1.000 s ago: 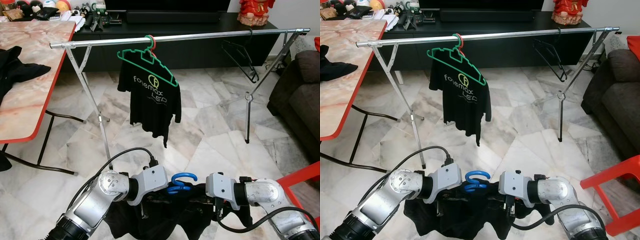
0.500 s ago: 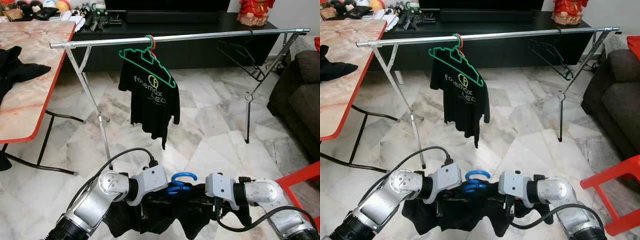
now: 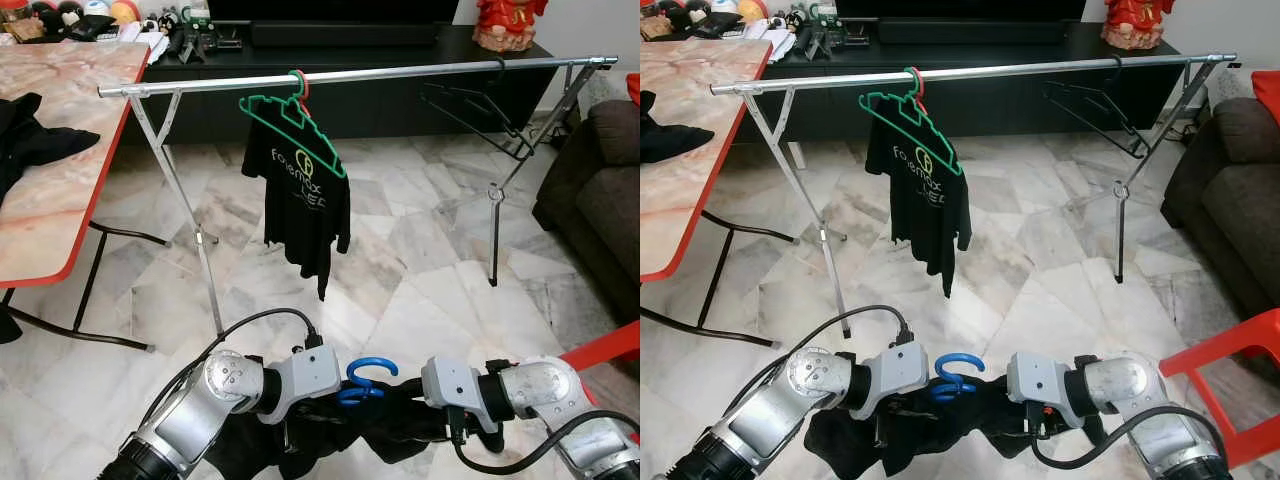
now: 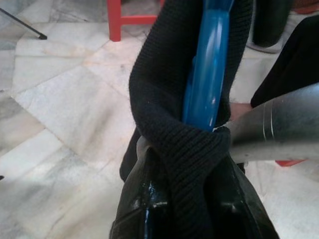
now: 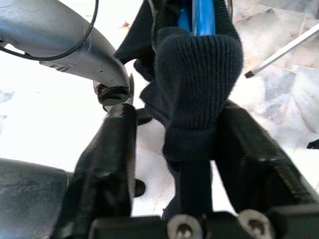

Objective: Hang hanger

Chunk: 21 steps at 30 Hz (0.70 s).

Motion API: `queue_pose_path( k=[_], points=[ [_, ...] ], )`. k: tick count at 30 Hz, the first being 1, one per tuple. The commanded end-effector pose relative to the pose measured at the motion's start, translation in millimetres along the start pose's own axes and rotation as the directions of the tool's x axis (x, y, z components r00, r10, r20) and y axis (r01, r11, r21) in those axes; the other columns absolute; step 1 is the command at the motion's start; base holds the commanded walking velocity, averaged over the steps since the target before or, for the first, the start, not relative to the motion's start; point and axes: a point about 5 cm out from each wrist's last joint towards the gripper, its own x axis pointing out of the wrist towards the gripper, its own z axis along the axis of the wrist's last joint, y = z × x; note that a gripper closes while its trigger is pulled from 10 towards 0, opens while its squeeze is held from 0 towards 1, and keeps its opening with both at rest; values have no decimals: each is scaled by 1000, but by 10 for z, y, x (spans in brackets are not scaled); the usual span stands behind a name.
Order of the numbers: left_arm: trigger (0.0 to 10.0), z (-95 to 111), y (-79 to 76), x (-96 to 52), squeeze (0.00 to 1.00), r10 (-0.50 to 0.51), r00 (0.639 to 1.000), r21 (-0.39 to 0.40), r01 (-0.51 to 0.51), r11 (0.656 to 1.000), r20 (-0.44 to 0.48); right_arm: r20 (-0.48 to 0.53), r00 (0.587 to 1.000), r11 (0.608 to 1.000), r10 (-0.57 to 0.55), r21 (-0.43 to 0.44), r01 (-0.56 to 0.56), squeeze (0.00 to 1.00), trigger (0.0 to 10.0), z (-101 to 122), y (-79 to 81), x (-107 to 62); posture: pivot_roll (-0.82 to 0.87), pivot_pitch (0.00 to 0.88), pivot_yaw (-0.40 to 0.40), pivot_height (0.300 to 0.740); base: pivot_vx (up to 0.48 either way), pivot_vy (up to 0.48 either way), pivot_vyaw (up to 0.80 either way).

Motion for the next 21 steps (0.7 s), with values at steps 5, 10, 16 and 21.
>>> queue_pose_path(
  k=[5,10,16,21],
  points=[
    [0,-230,159,-194,0,149,982,10,-149,989,-117,-30,998,998,60,5,-60,1000,10000,-73,68,13,-11,172,-65,740,0,0,0],
    [0,-334,117,-203,0,138,975,37,-133,990,-172,-58,998,999,-14,-29,13,1000,10000,-86,-24,-7,-11,172,-64,740,0,0,0],
    [0,-358,68,-223,0,123,979,28,-120,992,-165,-112,980,985,-162,-71,155,1000,10000,-161,-167,10,-7,169,-63,740,0,0,0],
    [0,-465,67,-272,0,194,965,-4,-198,980,-174,-109,966,972,-234,-27,232,1000,10000,-252,-153,36,-9,160,-59,740,0,0,0]
  ],
)
